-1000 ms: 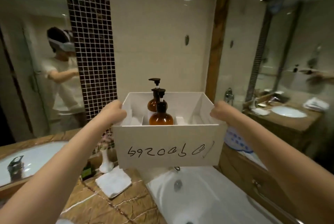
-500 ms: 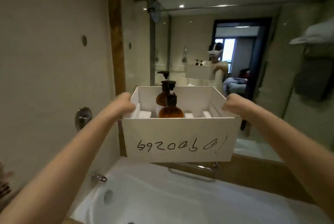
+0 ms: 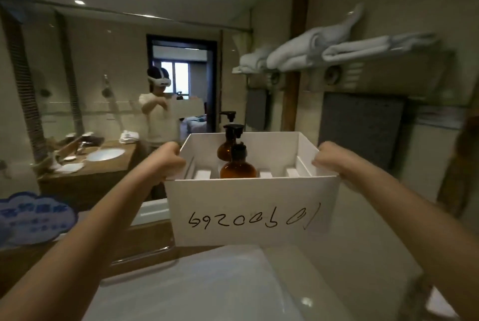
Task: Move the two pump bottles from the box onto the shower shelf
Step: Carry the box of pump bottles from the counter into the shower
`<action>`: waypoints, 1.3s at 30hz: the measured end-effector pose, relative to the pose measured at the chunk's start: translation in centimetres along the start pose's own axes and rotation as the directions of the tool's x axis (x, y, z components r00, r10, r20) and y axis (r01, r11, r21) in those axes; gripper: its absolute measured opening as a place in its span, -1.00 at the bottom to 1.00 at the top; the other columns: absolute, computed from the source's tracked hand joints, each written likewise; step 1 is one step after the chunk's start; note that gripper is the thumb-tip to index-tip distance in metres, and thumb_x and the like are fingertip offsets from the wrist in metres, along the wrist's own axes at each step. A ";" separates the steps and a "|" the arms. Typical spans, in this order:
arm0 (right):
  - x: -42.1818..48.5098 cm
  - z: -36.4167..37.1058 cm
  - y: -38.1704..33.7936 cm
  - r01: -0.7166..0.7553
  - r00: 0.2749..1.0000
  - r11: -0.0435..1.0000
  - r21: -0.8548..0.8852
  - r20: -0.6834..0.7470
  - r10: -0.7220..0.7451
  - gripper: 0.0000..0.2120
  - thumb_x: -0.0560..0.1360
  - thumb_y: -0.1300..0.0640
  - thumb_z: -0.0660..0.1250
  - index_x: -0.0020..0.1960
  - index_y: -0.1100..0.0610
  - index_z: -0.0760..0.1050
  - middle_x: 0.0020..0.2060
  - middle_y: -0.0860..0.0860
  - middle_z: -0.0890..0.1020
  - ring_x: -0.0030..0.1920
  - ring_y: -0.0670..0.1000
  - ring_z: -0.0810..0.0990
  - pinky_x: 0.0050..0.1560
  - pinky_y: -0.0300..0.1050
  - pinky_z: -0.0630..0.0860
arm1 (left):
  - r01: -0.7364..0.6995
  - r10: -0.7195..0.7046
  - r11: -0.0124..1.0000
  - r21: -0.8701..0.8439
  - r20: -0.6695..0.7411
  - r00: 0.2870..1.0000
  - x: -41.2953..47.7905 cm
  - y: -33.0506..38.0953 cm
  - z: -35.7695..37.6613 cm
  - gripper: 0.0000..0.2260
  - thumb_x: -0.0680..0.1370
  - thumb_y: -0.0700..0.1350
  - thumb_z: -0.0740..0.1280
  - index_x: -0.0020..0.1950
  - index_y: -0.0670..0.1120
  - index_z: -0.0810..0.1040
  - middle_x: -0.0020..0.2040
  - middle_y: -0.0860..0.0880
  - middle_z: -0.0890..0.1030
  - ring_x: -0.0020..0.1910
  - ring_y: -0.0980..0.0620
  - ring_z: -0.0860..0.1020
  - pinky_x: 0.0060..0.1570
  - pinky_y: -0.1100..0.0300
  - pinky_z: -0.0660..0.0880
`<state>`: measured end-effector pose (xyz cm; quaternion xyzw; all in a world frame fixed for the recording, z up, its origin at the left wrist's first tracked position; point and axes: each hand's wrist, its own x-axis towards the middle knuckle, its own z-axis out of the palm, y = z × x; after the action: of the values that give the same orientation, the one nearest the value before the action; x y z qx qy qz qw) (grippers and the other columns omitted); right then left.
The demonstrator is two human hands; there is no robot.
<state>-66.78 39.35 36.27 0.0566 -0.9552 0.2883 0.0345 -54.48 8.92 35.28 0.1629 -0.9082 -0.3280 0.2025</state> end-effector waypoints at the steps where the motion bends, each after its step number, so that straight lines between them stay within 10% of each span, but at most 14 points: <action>1: -0.2 -1.3 2.1 -0.046 0.998 0.999 -0.002 -0.033 0.046 -0.83 0.52 0.22 0.24 0.10 0.22 0.45 -0.20 0.09 0.50 -0.22 0.05 0.54 -0.42 -0.13 0.45 | -0.018 0.018 1.000 -0.008 0.032 0.999 0.2 1.5 1.7 -0.77 0.38 -0.40 0.24 -0.43 -0.16 0.35 -0.44 -0.08 0.35 -0.46 0.02 0.30 -0.52 0.22 0.20; 8: -4.6 -10.6 15.3 -0.229 0.965 0.969 -0.094 -0.150 0.213 -0.74 0.50 0.26 0.23 0.15 0.33 0.49 -0.23 0.13 0.49 -0.35 0.03 0.44 -0.48 -0.19 0.27 | -0.181 0.196 0.979 -0.092 0.203 0.959 -0.6 12.5 12.8 -0.85 0.36 -0.33 0.30 -0.32 -0.11 0.43 -0.34 -0.09 0.46 -0.36 0.01 0.43 -0.41 0.18 0.33; 14: -11.8 -16.9 24.6 -0.435 0.877 0.899 -0.056 -0.254 0.408 -0.68 0.51 0.32 0.20 0.24 0.36 0.45 0.13 0.29 0.56 -0.20 0.12 0.48 -0.47 -0.23 0.28 | -0.282 0.337 0.939 -0.197 0.360 0.870 -3.9 22.1 21.8 -0.83 0.39 -0.29 0.29 -0.04 -0.15 0.47 -0.17 -0.10 0.51 -0.14 -0.07 0.51 -0.23 0.12 0.45; 23: -22.1 -24.2 33.8 -0.738 0.589 0.667 0.102 -0.383 0.711 -0.74 0.49 0.34 0.20 0.16 0.38 0.45 -0.28 0.16 0.46 -0.30 0.10 0.46 -0.31 -0.15 0.39 | -0.466 0.582 0.813 -0.348 0.507 0.636 -9.0 35.5 32.6 -0.84 0.38 -0.30 0.26 -0.05 -0.19 0.46 -0.12 -0.15 0.50 -0.07 -0.12 0.48 -0.09 0.09 0.43; 35: -25.7 -25.8 39.2 -0.812 0.394 0.535 0.232 -0.459 0.797 -0.68 0.53 0.33 0.18 0.26 0.38 0.40 0.07 0.29 0.54 -0.14 0.12 0.50 -0.21 -0.13 0.43 | -0.585 0.701 0.692 -0.423 0.587 0.404 -11.6 43.7 40.5 -0.92 0.41 -0.29 0.22 -0.15 -0.14 0.40 -0.21 -0.09 0.45 -0.20 -0.03 0.46 -0.32 0.16 0.38; 39: -24.4 -25.6 40.9 -0.807 0.368 0.521 0.279 -0.453 0.812 -0.70 0.49 0.37 0.18 0.20 0.39 0.44 -0.12 0.25 0.51 -0.28 0.11 0.51 -0.28 -0.14 0.43 | -0.604 0.715 0.670 -0.430 0.594 0.370 -11.2 45.4 42.8 -0.87 0.42 -0.31 0.21 -0.05 -0.19 0.40 -0.07 -0.18 0.48 -0.02 -0.16 0.50 -0.14 0.06 0.44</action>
<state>-46.93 89.55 32.80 -0.5004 -0.8067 0.2754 0.1514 -72.50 69.59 32.33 -0.3722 -0.8709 -0.3173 -0.0480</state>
